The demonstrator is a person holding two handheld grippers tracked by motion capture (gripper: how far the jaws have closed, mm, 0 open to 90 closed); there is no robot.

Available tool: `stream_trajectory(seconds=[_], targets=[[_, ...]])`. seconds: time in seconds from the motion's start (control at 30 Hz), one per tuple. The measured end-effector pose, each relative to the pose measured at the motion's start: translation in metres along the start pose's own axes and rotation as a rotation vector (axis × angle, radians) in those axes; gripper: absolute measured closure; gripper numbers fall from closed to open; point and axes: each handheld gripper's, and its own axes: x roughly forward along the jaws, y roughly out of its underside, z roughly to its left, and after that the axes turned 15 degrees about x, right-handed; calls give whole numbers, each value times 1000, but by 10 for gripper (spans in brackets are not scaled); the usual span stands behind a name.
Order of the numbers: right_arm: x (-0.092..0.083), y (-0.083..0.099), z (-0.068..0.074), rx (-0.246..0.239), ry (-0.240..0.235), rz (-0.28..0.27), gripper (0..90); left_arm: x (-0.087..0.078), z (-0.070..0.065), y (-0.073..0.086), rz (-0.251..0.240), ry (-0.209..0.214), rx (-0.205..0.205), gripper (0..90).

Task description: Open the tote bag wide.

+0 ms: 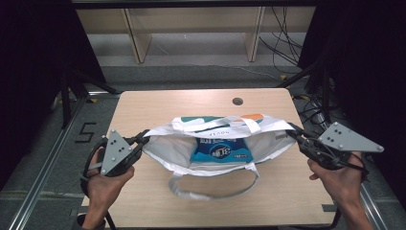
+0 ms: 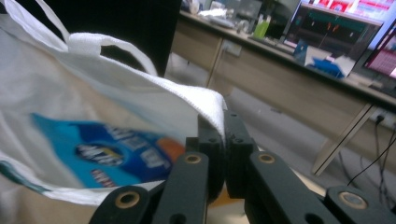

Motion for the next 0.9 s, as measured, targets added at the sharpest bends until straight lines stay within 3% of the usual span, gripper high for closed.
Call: stream_trajectory(seconds=[0.07,0.23,0.33,0.4,0.63,0.8,0.83,0.9], targets=[[-3,-14,-2,-37,2,-22,888,-5,7,-8,-24,-19,5,872],[-9,-38,0,-37,-19,-43,888,-13,19,-22,-68,-51,-11,872],[-9,-49,-2,-36,-23,-61,888,-14,25,-29,-87,-37,-30,871],[-8,-53,-4,-9,-42,-55,888,-12,26,-31,-91,-44,-29,871],[16,-52,-19,41,1,-38,887,21,38,-19,-74,-36,-115,869],[32,-44,-31,22,42,-20,887,43,38,-5,-51,-26,-147,867],[35,-41,-31,43,42,-6,887,45,36,-1,-49,-17,-150,867],[39,-34,-34,11,57,1,887,48,34,3,-56,0,-160,866]])
